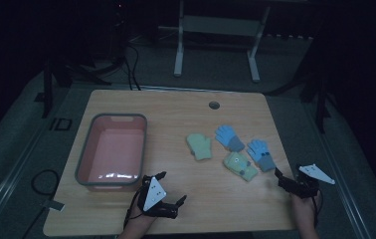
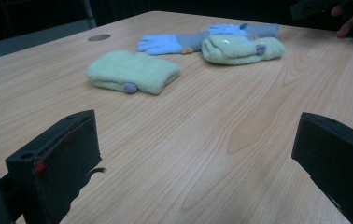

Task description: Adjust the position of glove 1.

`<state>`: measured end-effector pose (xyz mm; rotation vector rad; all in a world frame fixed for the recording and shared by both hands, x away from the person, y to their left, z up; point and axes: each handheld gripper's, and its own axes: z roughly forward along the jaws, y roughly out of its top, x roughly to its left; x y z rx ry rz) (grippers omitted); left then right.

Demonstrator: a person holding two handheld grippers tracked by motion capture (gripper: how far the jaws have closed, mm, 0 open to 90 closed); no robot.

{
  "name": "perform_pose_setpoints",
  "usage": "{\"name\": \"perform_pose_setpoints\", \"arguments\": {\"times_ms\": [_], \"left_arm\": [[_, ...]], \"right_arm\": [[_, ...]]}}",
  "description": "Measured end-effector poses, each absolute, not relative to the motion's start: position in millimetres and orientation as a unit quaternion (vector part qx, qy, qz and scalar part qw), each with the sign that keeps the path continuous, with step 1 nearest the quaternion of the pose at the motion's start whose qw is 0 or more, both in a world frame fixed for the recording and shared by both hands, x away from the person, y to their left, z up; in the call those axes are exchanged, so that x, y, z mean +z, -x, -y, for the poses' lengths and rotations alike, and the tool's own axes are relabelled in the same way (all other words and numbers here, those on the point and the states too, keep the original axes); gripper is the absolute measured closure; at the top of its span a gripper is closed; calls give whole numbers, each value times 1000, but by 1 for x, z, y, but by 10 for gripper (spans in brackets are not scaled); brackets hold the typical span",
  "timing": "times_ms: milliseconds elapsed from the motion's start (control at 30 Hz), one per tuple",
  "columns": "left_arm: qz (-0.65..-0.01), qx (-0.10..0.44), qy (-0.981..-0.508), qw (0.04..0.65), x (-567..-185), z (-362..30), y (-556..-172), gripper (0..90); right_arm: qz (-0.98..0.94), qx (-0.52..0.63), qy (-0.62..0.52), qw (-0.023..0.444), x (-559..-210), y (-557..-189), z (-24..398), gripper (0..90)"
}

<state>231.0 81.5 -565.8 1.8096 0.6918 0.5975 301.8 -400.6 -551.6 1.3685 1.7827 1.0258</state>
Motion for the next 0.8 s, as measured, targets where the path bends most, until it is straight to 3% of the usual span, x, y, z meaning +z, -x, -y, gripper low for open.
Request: {"name": "perform_pose_setpoints", "arguments": {"times_ms": [467, 633, 700, 767, 800], "left_arm": [[-291, 247, -756, 532, -566, -82, -231, 12], [-293, 241, -755, 535, -566, -83, -232, 12], [-296, 242, -753, 535, -566, -83, -232, 12], [-295, 241, -754, 535, -566, -83, -232, 12], [-294, 239, -755, 535, -566, -83, -232, 12]], "right_arm": [[-699, 368, -524, 318, -552, -306, 397, 133], [-715, 343, -535, 293, -552, -313, 390, 118], [-719, 341, -539, 278, -550, -315, 389, 152], [-732, 334, -544, 237, -548, -320, 388, 148], [-735, 331, -541, 239, -547, -320, 387, 148]]}}
